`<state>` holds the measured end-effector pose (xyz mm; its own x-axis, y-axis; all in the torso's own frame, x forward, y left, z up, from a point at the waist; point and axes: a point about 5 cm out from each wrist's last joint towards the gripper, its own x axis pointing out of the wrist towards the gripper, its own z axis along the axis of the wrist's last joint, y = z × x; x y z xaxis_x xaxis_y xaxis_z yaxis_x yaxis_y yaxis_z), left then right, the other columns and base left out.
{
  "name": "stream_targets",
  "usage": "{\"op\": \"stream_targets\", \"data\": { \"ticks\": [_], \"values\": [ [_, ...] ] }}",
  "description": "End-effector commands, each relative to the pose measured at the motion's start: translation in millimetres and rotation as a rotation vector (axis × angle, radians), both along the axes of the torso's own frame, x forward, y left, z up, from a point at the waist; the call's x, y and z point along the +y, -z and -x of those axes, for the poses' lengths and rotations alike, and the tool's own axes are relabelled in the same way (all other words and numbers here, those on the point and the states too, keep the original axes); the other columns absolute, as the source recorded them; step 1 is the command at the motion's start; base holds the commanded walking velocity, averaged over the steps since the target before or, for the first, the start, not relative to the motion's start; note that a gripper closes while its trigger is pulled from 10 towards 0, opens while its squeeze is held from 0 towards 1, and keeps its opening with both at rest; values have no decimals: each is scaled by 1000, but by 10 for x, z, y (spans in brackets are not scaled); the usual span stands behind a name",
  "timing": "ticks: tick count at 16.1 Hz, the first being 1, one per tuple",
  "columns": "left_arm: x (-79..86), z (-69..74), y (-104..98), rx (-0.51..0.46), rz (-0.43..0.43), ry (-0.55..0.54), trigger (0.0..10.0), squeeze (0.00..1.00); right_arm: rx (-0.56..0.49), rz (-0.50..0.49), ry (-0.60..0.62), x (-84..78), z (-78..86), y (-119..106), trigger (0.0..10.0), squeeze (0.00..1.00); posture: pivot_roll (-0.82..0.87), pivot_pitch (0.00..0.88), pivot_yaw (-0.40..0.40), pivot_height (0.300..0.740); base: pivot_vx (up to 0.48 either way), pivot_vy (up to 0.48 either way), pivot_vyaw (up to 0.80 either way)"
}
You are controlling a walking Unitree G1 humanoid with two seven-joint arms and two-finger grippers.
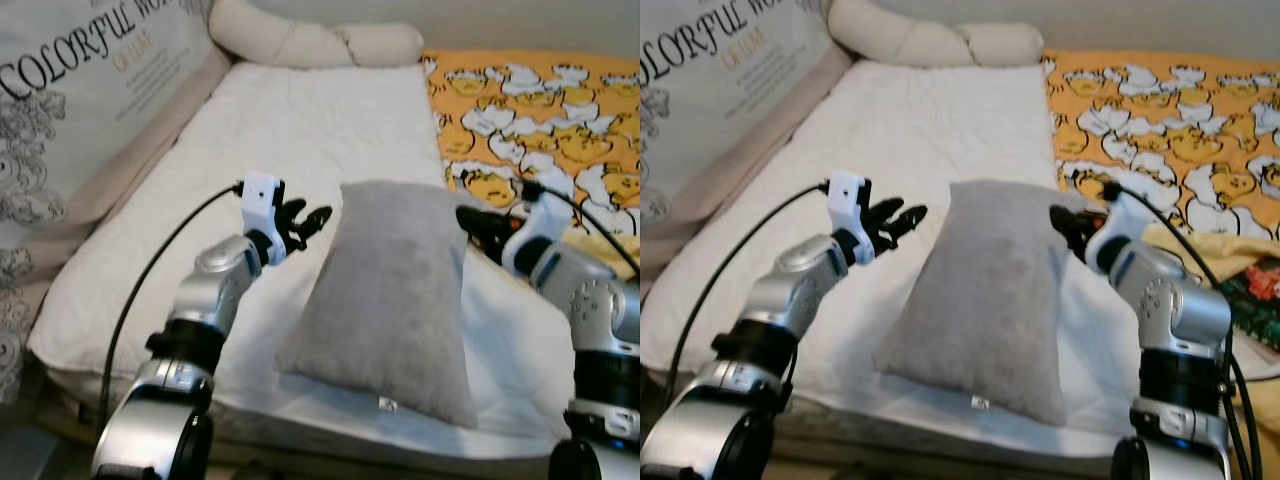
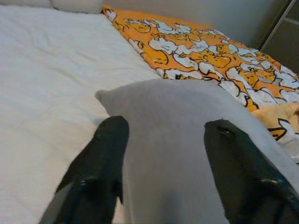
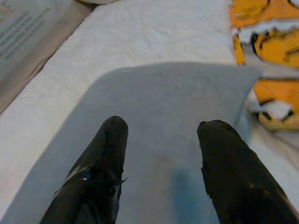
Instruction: Clean up the room
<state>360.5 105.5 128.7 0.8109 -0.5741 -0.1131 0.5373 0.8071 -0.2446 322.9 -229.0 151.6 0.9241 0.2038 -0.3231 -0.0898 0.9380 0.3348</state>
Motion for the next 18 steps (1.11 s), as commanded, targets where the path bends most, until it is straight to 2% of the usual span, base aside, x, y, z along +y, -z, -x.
{"op": "stream_targets", "data": {
  "ticks": [1,3,4,5,6,8,9,10,11,12,13,14,15,16,17,18],
  "values": [
    [-13,-60,20,6,48,-51,10000,1000,-24,-117,5,-58,-10,74,10000,1000,-102,0,76,740,0,0,0],
    [25,-81,176,115,116,-106,10000,1000,-3,-284,-93,-74,91,301,10000,1000,-114,21,92,740,0,0,0],
    [26,-74,204,129,132,-109,10000,1000,12,-306,-107,-81,118,356,10000,1000,-114,21,92,740,0,0,0],
    [-20,-26,287,208,295,-77,10000,1000,63,-363,-114,-130,208,523,10000,1000,-118,37,98,740,0,0,0],
    [-100,45,388,255,355,-42,10000,1000,99,-354,-87,-176,273,644,10000,1000,-125,44,103,740,0,0,0],
    [-213,119,495,288,366,-3,10000,1000,119,-345,-47,-226,314,738,10000,1000,-131,47,105,740,0,0,0],
    [-345,196,583,312,370,35,10000,1000,130,-367,-53,-218,364,801,10000,0,-141,50,109,740,0,0,0],
    [-450,259,642,347,397,61,10000,1000,146,-402,-64,-188,405,859,10000,0,-148,47,113,740,0,0,0],
    [-520,301,681,376,398,80,10000,573,154,-439,-76,-146,419,892,10000,0,-153,46,117,740,0,0,0],
    [-652,400,772,432,386,116,10000,0,165,-521,-111,-26,438,957,10000,0,-158,42,120,740,0,0,0],
    [-669,418,791,445,388,120,10000,0,169,-531,-119,5,439,973,10000,0,-161,39,121,740,0,0,0],
    [-707,468,857,470,338,120,824,0,203,-510,-137,94,445,1047,10000,0,-164,32,119,740,0,0,0],
    [-740,502,890,476,316,130,0,0,227,-497,-143,158,447,1102,7176,0,-162,26,118,740,0,0,0],
    [-757,509,889,478,327,141,0,0,240,-495,-117,169,433,1132,1059,0,-159,21,117,740,0,0,0],
    [-767,506,880,477,327,145,0,0,246,-475,-88,165,416,1163,0,0,-156,16,116,740,0,0,0],
    [-768,501,877,473,314,145,0,0,246,-462,-77,162,409,1180,0,0,-156,16,116,740,0,0,0]
  ]
}}
